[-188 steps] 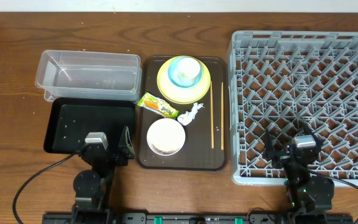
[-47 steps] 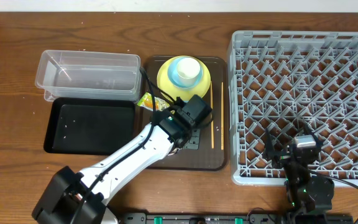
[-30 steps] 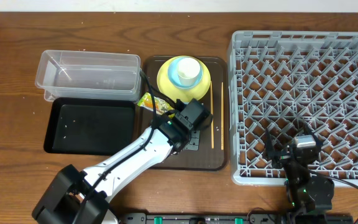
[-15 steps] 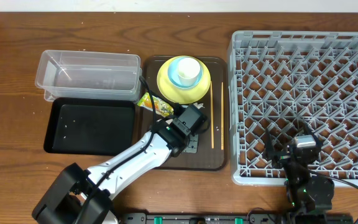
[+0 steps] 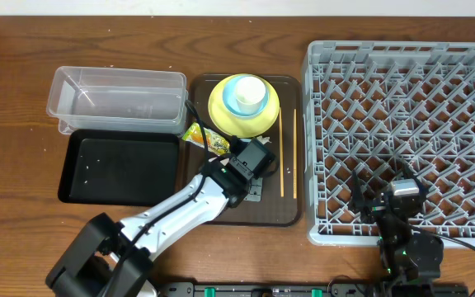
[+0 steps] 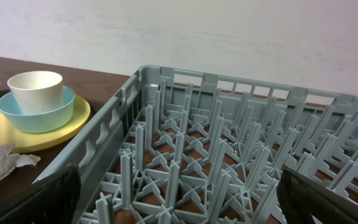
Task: Sort waste into correct bins and load items into the dishwasher rack
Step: 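Lower the left gripper and grasp the pink plate's rim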
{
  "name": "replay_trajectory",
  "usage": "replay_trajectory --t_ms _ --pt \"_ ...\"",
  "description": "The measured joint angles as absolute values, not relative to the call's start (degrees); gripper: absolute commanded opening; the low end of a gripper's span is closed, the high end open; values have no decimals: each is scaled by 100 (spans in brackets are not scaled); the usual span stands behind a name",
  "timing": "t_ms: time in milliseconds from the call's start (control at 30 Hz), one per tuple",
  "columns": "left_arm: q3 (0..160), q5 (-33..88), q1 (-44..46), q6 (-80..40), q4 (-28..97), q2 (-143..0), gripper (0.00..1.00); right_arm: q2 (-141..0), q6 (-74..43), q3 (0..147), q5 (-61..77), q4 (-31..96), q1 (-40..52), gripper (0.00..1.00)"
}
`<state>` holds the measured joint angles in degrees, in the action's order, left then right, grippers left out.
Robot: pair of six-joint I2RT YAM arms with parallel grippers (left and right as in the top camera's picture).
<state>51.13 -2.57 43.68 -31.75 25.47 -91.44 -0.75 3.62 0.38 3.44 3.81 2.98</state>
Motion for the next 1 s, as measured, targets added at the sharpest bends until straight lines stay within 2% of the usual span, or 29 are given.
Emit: replay_trajectory --t_ms 633,767,900,1000 --pt "5113 -209 4368 -3177 2545 -9216 36 -75 362 38 344 381 298 99" --pt "5113 -183 4372 -3203 2543 -9216 26 -75 362 38 344 381 298 99" --pt "5113 -169 4372 -3190 2543 -9216 24 -75 362 38 342 381 298 99" --pt "5113 -169 4372 -3208 2543 -9216 15 -75 362 38 342 381 298 99"
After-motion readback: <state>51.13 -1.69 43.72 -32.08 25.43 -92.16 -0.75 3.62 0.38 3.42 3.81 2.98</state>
